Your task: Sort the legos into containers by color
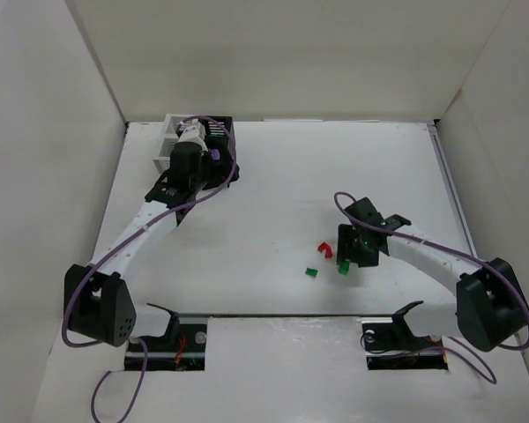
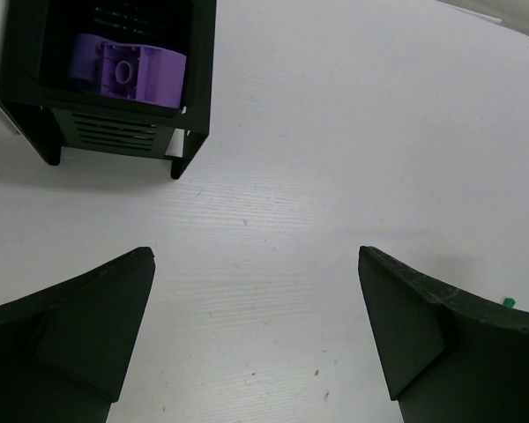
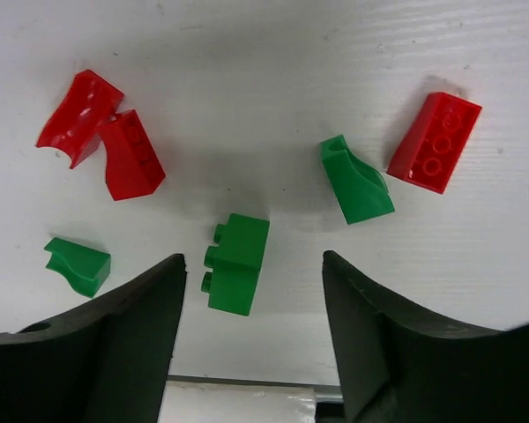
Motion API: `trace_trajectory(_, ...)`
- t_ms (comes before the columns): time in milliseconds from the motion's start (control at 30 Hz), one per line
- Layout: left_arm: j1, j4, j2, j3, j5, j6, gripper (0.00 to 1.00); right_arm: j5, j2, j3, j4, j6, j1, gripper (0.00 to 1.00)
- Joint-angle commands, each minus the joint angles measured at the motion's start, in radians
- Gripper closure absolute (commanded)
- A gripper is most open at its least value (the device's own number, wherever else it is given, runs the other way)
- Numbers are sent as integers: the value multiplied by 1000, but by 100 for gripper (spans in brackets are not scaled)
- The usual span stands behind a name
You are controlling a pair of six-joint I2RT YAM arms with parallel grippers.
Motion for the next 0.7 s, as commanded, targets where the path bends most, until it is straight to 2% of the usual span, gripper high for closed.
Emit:
trace_trajectory(0,-13,32,-50,-38,-19,-22,0,-26,-24,-15,94,11,7,35)
trace_trajectory(33,-13,32,-50,-47,-19,-22,0,-48,-13,-15,108,11,7,41)
trace_trajectory(167,-13,21,-59,-47,-29,-22,0,-48,23,-6,128,11,16,56)
trace_trajectory(333,-13,12,-81,-47,-39,-13,0,-48,24,4,108,2,16,56)
trace_trajectory(567,-13,12,-81,-47,-33,-1,0,-14,-9,-18,89,29,16,76)
trace_trajectory(667,-13,24,-90,-47,12,8,0,10,-21,-27,89,29,16,77)
